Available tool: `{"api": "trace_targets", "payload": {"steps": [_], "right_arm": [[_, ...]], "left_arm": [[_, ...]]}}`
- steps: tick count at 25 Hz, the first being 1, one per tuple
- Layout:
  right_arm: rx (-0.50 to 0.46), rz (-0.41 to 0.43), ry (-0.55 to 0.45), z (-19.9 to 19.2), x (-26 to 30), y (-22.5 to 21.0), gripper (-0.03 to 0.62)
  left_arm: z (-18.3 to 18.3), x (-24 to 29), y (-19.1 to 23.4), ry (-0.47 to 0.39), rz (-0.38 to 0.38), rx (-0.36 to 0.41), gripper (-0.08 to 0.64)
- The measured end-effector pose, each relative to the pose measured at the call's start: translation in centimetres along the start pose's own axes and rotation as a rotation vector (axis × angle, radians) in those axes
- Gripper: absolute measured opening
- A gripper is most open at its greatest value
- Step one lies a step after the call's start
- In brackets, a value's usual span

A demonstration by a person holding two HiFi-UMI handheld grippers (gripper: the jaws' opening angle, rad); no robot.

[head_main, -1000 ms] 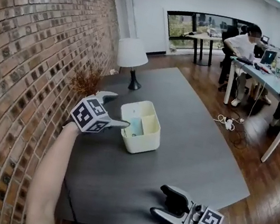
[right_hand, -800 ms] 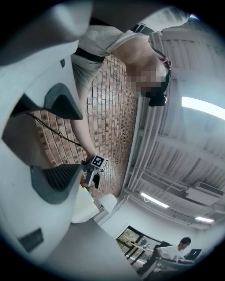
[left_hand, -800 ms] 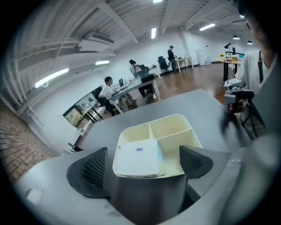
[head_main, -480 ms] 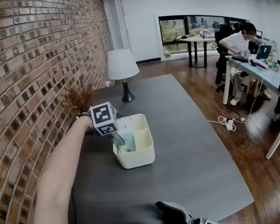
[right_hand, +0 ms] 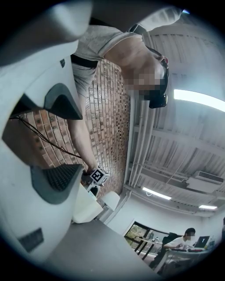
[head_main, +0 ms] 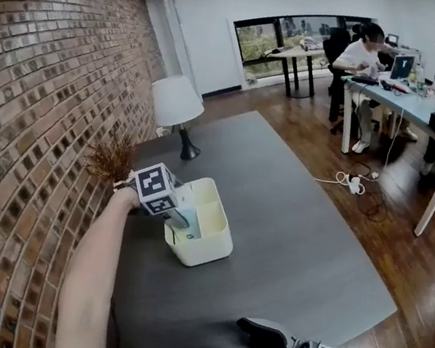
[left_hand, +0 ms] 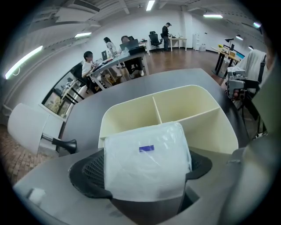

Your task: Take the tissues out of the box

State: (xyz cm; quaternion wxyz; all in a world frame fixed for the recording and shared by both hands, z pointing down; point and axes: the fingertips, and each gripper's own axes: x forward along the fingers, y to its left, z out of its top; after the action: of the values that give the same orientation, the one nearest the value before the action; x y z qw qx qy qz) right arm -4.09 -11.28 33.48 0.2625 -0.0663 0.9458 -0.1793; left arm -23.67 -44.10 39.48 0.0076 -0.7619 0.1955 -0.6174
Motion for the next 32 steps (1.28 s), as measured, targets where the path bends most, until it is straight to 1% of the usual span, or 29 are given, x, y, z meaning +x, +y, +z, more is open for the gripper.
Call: {"api": "trace_targets", "payload": {"steps": [3, 7, 9, 11, 12, 13, 14, 15, 16, 18, 19, 21, 23, 25, 27, 29, 31, 32], "right_arm": [[0.0, 0.002, -0.002, 0.0, -0.1, -0.1, 0.331], [-0.013, 0.001, 0.005, -0.2, -0.2, -0.2, 0.331], [-0.016, -0.001, 0.003, -0.2, -0.2, -0.2, 0.331], [-0.018, -0.006, 0.004, -0.1, -0.2, -0.3, 0.331], [-0.02, -0.009, 0.005, -0.1, -0.2, -0.3, 0.331], [-0.021, -0.012, 0.006, -0.2, -0.2, -0.4, 0.331], [-0.022, -0.016, 0.007, -0.2, -0.3, -0.5, 0.331], [-0.023, -0.021, 0.008, -0.2, -0.3, -0.5, 0.331], [-0.023, -0.025, 0.009, -0.1, -0.4, -0.6, 0.331], [-0.018, -0.031, 0.013, -0.1, -0.4, -0.8, 0.331], [-0.015, -0.034, 0.014, -0.2, -0.3, -0.8, 0.331], [-0.011, -0.039, 0.015, -0.4, -0.1, -0.6, 0.331], [-0.009, -0.045, 0.015, -0.7, 0.1, -0.4, 0.331], [-0.01, -0.045, 0.022, -1.0, 0.3, -0.1, 0.331], [-0.013, -0.041, 0.031, -1.4, 0.4, 0.1, 0.331], [-0.015, -0.041, 0.035, -1.7, 0.4, 0.3, 0.33], [-0.016, -0.038, 0.033, -1.8, 0.5, 0.6, 0.331], [-0.018, -0.034, 0.033, -1.8, 0.6, 0.8, 0.331]], "left_arm": [[0.0, -1.5, 0.6, -0.015, 0.022, 0.002, 0.494], [1.1, -5.9, 1.6, -0.06, 0.084, 0.005, 0.492], [1.6, -8.5, 1.6, -0.088, 0.127, 0.018, 0.492], [2.2, -11.3, 1.2, -0.15, 0.18, 0.027, 0.492], [2.5, -13.0, 0.8, -0.207, 0.209, 0.023, 0.492], [3.0, -14.8, 0.1, -0.291, 0.238, 0.011, 0.493], [3.6, -16.8, -0.9, -0.402, 0.264, -0.01, 0.492], [4.2, -18.8, -2.3, -0.54, 0.281, -0.038, 0.493], [4.7, -20.8, -4.0, -0.695, 0.287, -0.074, 0.492], [4.5, -24.2, -8.2, -1.009, 0.274, -0.168, 0.494], [4.0, -25.4, -10.3, -1.152, 0.266, -0.223, 0.494], [2.3, -26.7, -14.5, -1.397, 0.23, -0.349, 0.493], [0.6, -26.1, -18.5, -1.585, 0.153, -0.496, 0.492], [-0.7, -24.3, -22.4, -1.739, 0.054, -0.638, 0.492], [-1.1, -22.5, -25.9, -1.876, -0.044, -0.747, 0.493], [-1.3, -21.7, -28.7, -2.028, -0.141, -0.82, 0.493], [-1.7, -21.6, -31.0, -2.187, -0.245, -0.861, 0.492], [-1.9, -21.6, -31.9, -2.247, -0.286, -0.869, 0.492]]}}
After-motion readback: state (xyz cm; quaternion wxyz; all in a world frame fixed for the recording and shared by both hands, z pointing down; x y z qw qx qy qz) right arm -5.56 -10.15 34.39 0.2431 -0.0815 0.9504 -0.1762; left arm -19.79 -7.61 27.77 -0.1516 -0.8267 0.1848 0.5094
